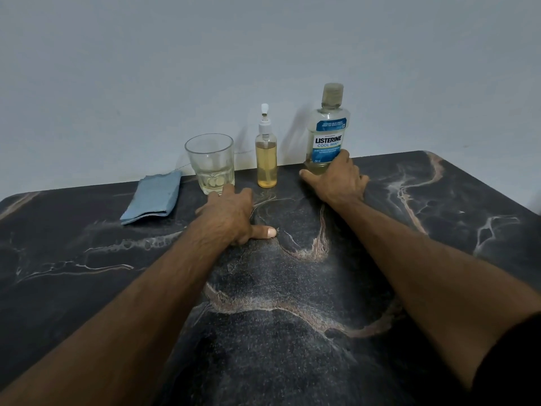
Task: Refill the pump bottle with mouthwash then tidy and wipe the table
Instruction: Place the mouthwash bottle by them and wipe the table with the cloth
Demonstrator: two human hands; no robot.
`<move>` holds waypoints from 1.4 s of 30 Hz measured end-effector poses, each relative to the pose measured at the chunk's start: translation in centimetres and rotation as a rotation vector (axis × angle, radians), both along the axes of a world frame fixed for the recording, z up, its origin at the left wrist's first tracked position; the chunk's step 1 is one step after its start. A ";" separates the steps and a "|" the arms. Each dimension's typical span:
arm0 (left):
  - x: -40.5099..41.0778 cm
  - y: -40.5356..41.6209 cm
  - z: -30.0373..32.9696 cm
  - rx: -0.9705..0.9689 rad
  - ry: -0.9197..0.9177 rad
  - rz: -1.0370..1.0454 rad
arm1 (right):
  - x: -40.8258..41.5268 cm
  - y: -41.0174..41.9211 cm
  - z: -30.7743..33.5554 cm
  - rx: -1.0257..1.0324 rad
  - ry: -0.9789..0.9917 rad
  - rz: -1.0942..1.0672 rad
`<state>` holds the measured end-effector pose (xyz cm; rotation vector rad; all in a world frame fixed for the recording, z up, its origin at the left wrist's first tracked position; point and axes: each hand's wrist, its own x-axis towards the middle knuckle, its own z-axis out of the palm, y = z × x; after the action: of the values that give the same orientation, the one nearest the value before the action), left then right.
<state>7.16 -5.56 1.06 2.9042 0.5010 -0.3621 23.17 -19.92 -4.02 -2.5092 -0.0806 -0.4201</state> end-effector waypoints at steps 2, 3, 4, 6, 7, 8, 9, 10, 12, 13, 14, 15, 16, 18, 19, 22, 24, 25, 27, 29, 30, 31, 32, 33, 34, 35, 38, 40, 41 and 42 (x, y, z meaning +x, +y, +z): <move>-0.1 0.0 0.0 -0.002 -0.001 0.004 | -0.1 0.0 -0.1 0.005 -0.002 -0.001; -0.1 0.0 0.0 -0.002 0.000 0.006 | -0.1 0.0 -0.1 0.007 -0.002 0.000; -0.1 0.0 0.0 -0.004 0.001 0.009 | -0.1 0.0 -0.1 0.007 -0.002 0.002; -0.1 -0.1 0.0 -0.010 0.002 0.014 | -0.1 0.0 -0.1 0.003 -0.002 0.006; -0.1 -0.1 0.0 -0.011 0.002 0.014 | 0.0 0.0 -0.1 -0.001 -0.001 0.008; -0.1 -0.1 0.0 -0.010 0.002 0.015 | 0.0 0.0 -0.1 -0.003 0.002 0.012; -0.1 -0.1 0.0 -0.009 0.003 0.014 | 0.0 0.0 -0.1 -0.004 0.005 0.014; -0.1 -0.1 0.0 -0.007 0.003 0.014 | 0.0 0.0 -0.1 -0.003 0.007 0.015; -0.1 -0.1 0.0 -0.007 0.003 0.015 | -0.1 0.0 -0.1 -0.005 0.007 0.012; -0.1 -0.1 0.0 -0.009 0.002 0.016 | -0.1 0.0 -0.1 -0.010 0.007 0.010; -0.1 -0.1 0.0 -0.011 0.002 0.018 | -0.1 0.0 -0.1 -0.014 0.007 0.007; -0.1 -0.1 0.0 -0.011 0.003 0.019 | -0.2 0.0 -0.1 -0.016 0.006 0.003; -0.1 -0.1 0.0 -0.009 0.004 0.019 | -0.2 0.0 -0.1 -0.014 0.003 0.000; -0.1 -0.2 0.0 -0.006 0.005 0.017 | -0.2 -0.1 -0.1 0.000 -0.004 0.001; -0.1 -0.1 0.0 -0.007 0.004 0.018 | -0.2 -0.1 -0.1 0.005 -0.006 0.003; -0.1 -0.1 0.0 -0.014 0.006 0.019 | -0.2 -0.1 -0.1 0.016 -0.006 0.009; -0.1 -0.1 0.0 -0.016 0.006 0.017 | -0.2 -0.1 -0.1 0.024 -0.002 0.006; -0.1 -0.2 0.0 -0.016 0.006 0.016 | -0.2 -0.2 -0.1 0.030 0.001 0.004; -0.2 -0.1 0.0 -0.016 0.004 0.017 | -0.2 -0.2 -0.1 0.046 0.005 0.000; -0.2 -0.2 0.0 -0.015 0.003 0.018 | -0.3 -0.3 0.0 0.051 0.005 -0.006; -0.2 -0.2 0.0 -0.014 0.002 0.017 | -0.3 -0.3 0.0 0.051 0.004 -0.008; -0.2 -0.2 0.0 -0.015 0.001 0.016 | -0.3 -0.3 0.0 0.053 0.004 -0.009; -0.2 -0.2 0.0 -0.016 0.000 0.016 | -0.4 -0.3 0.1 0.056 0.007 -0.009; -0.2 -0.2 0.0 -0.019 -0.001 0.017 | -0.4 -0.3 0.1 0.060 0.011 -0.009; -0.2 -0.2 0.0 -0.021 -0.002 0.018 | -0.4 -0.3 0.1 0.063 0.014 -0.009; -0.2 -0.2 0.0 -0.022 -0.003 0.019 | -0.4 -0.3 0.1 0.064 0.016 -0.008; -0.2 -0.2 0.0 -0.025 -0.001 0.023 | -0.4 -0.3 0.1 0.063 0.021 -0.008; -0.2 -0.1 0.0 -0.025 -0.003 0.024 | -0.5 -0.3 0.1 0.063 0.021 -0.008; -0.2 -0.1 -0.1 -0.024 -0.004 0.024 | -0.5 -0.3 0.1 0.064 0.022 -0.007; -0.2 -0.1 -0.1 -0.024 -0.005 0.024 | -0.5 -0.3 0.1 0.066 0.023 -0.007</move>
<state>6.91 -5.68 0.99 2.8723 0.5268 -0.3550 22.67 -20.25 -3.87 -2.4490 -0.0482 -0.3910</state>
